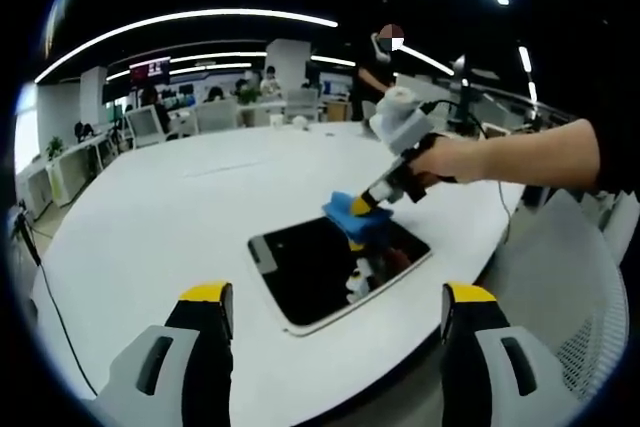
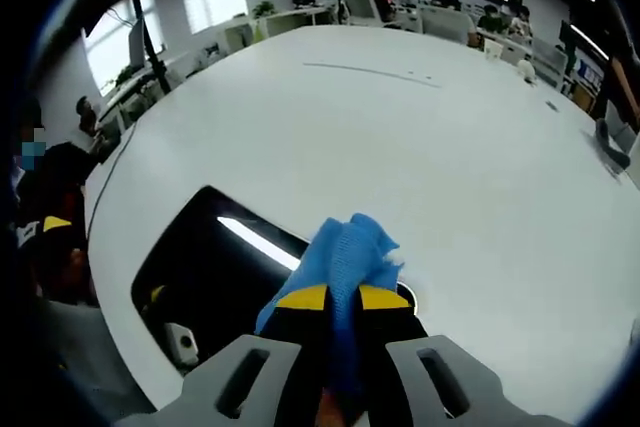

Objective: Wipe the mirror surface with the cleaning cloth until all visible marks leave the cleaned area.

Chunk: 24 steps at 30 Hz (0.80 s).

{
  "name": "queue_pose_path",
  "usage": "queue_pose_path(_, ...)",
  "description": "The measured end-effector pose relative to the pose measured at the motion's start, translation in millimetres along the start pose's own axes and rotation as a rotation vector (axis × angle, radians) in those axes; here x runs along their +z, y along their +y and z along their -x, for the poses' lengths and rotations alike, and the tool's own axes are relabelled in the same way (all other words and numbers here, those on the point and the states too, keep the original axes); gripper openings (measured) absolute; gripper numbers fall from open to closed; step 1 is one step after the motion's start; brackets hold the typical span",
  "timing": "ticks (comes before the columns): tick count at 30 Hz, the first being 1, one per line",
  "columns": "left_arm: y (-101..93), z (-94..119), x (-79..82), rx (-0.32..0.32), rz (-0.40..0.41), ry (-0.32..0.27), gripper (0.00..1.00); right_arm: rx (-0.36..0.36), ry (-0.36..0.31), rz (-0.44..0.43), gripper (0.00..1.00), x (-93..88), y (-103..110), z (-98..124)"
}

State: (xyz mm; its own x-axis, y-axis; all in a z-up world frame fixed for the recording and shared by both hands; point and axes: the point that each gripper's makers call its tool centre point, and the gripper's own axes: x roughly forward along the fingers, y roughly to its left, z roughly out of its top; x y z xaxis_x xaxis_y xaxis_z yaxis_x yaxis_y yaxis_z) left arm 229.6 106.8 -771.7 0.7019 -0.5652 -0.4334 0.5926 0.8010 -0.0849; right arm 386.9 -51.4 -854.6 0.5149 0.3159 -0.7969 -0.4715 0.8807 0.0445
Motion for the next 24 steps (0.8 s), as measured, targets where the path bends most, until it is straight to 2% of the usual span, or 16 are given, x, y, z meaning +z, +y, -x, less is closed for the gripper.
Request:
queue_pose_path(14,2.5,1.8,4.5,0.012,-0.001,-0.023,0.85,0.035,-0.005,-0.016,0.05,8.8,20.3,-8.8)
queue_pose_path(24,2.3,2.2,4.1,0.007,0.008,-0.024,0.84,0.071,-0.009,-0.006,0.05,18.0,44.4,-16.8)
